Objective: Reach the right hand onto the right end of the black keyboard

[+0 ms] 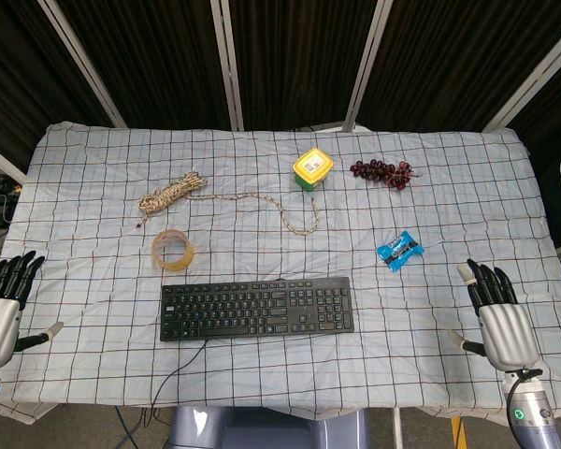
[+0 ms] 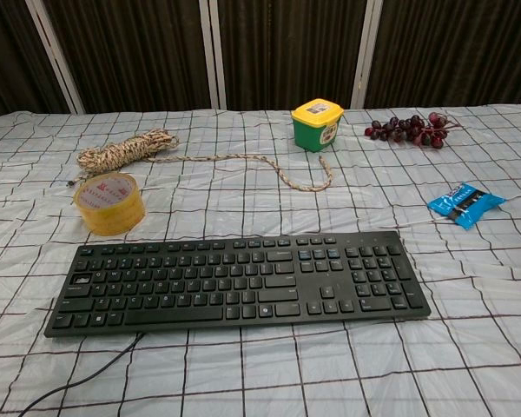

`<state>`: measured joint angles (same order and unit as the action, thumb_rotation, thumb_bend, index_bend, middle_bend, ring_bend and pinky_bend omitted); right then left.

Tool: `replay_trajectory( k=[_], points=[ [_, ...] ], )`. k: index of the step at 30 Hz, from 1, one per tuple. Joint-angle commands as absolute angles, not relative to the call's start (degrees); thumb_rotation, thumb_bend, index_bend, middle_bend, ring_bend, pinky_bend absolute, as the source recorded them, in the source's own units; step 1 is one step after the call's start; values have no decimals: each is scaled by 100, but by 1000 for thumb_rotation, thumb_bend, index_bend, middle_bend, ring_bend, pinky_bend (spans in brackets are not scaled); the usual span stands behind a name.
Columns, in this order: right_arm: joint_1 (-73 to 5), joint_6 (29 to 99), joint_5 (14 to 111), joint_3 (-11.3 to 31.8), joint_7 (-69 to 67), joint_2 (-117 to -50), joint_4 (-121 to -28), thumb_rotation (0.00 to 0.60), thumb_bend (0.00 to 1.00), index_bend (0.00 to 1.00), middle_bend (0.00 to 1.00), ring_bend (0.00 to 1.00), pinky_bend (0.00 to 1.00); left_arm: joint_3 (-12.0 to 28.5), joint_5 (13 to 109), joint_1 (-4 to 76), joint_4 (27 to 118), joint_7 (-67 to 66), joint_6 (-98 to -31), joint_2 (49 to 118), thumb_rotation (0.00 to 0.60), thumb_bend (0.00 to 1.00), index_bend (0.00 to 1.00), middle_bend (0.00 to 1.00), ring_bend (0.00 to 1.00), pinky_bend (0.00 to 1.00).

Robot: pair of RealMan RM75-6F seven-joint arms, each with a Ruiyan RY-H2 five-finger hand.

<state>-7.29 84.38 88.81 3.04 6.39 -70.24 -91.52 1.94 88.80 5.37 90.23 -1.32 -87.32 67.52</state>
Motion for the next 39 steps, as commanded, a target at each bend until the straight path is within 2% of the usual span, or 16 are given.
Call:
replay_trajectory(
  k=[1,35,37,39],
  points=[
    [-727,8439,8881,303,632,-7021,-9154,600,67,0,0,0,0,192,8879,539,9028,-142,-8727,6749,600,22,0,0,0,0],
    [-802,8251,9049,167,593,-6931,-9254,600,76,0,0,0,0,202,8831,502,9075,-174,-8759,6738,600,21,0,0,0,0],
    [-818,8253,9057,184,616,-6922,-9296,600,79,0,15,0,11,205,8819,505,9080,-183,-8748,6739,600,21,0,0,0,0],
    [-832,8297,9092,215,642,-6926,-9324,600,83,0,97,45,87,208,8815,506,9082,-187,-8746,6742,600,21,0,0,0,0]
  ],
)
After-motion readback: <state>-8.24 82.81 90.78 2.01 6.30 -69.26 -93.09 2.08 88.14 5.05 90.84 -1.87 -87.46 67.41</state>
